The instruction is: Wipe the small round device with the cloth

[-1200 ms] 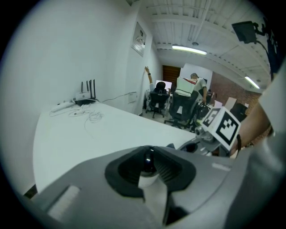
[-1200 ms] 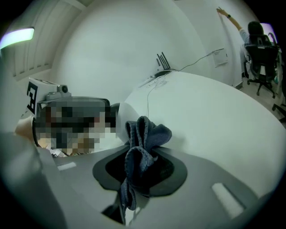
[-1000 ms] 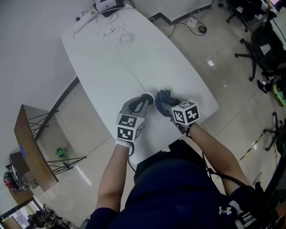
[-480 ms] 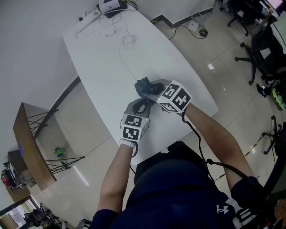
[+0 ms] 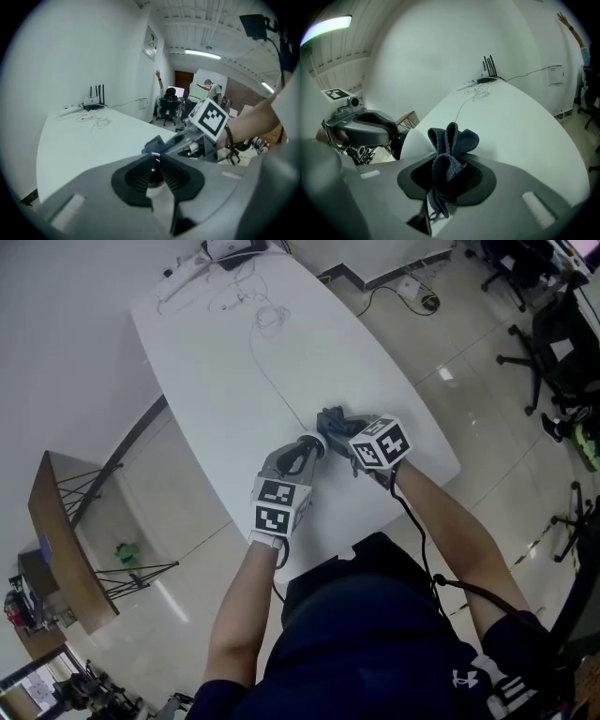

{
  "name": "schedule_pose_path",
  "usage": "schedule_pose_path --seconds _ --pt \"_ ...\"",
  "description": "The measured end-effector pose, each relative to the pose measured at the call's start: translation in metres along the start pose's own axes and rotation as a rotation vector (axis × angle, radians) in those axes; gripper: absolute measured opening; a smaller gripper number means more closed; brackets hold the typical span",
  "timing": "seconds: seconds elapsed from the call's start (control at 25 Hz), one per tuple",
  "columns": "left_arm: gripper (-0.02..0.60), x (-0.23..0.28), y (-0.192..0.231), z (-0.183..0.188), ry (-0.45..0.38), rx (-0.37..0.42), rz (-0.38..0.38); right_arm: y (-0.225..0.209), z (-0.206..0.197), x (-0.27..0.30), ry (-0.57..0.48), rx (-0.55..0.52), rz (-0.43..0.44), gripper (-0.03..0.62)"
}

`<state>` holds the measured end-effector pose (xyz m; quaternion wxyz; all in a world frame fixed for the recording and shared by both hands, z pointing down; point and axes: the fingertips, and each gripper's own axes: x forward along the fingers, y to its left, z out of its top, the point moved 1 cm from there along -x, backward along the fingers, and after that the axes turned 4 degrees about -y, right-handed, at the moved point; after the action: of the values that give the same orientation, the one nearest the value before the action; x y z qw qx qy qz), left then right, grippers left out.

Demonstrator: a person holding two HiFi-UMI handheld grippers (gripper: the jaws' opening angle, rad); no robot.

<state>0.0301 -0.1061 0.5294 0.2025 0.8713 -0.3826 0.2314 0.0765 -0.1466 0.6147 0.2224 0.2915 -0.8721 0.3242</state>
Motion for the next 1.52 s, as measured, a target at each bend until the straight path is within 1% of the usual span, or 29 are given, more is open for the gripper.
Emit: schedule_pose_path --seconds 0.16,0.24,0.32,0.4,0.44,0.48,0.56,0.6,0.64,0.68,0.72,0.76,0.8,0.84,1.08,1.16,1.24,1.36,1.52 --pt "0.048 0.001 0.002 0.000 -0.002 0.002 0.008 -0.002 -0.019 0.004 0.034 0.030 -0.013 0.097" --pt "0.057 0.000 -0.001 -0.001 0.005 0.000 0.004 -0.003 -0.020 0.002 0.032 0.033 -0.021 0.097" --pt "0.081 -0.002 -0.004 -0.001 0.003 -0.007 0.003 -0.007 -0.009 -0.007 -0.004 0.033 -0.032 0.097" --pt "0.083 -0.004 -0.005 0.000 -0.010 -0.015 0.010 -0.003 0.016 -0.022 -0.071 0.017 -0.017 0.097" --pt "0.083 -0.004 -0.005 -0.001 -0.010 -0.017 0.013 0.004 0.033 -0.030 -0.109 -0.004 0.014 0.097" --pt "0.083 -0.004 -0.004 -0.004 -0.005 -0.018 0.016 0.017 0.050 -0.038 -0.144 -0.034 0.064 0.098" --pt "0.083 -0.003 0.002 -0.010 0.001 -0.011 0.033 0.054 0.080 -0.049 -0.176 -0.118 0.207 0.097" --pt "0.081 -0.002 0.007 -0.012 -0.004 -0.003 0.047 0.073 0.088 -0.051 -0.160 -0.164 0.278 0.097" --pt "0.081 -0.002 0.010 -0.013 -0.010 0.003 0.058 0.088 0.091 -0.050 -0.123 -0.214 0.331 0.097" --pt "0.081 -0.002 0.011 -0.013 -0.014 0.003 0.062 0.097 0.089 -0.045 -0.076 -0.266 0.358 0.097" --pt "0.081 -0.002 0.009 -0.011 -0.016 0.000 0.060 0.099 0.084 -0.040 -0.029 -0.316 0.358 0.097" --pt "0.081 -0.002 0.008 -0.010 -0.016 -0.004 0.057 0.096 0.080 -0.034 0.008 -0.355 0.338 0.097" --pt "0.081 -0.002 0.008 -0.010 -0.017 -0.004 0.058 0.090 0.077 -0.028 0.028 -0.374 0.312 0.097" --pt "0.081 -0.001 0.009 -0.011 -0.019 -0.003 0.061 0.083 0.076 -0.024 0.034 -0.372 0.291 0.097" --pt "0.081 -0.001 0.014 -0.011 -0.027 -0.007 0.075 0.053 0.078 -0.003 0.023 -0.240 0.261 0.095" --pt "0.081 -0.001 0.012 -0.011 -0.028 -0.005 0.076 0.038 0.073 0.004 0.045 -0.210 0.245 0.094" --pt "0.081 -0.001 0.010 -0.011 -0.028 -0.004 0.076 0.026 0.063 0.013 0.084 -0.207 0.238 0.094" --pt "0.081 -0.001 0.009 -0.012 -0.028 -0.002 0.077 0.015 0.044 0.027 0.142 -0.238 0.240 0.094" --pt "0.081 -0.001 0.009 -0.011 -0.029 -0.001 0.080 0.000 0.022 0.043 0.229 -0.354 0.197 0.094"
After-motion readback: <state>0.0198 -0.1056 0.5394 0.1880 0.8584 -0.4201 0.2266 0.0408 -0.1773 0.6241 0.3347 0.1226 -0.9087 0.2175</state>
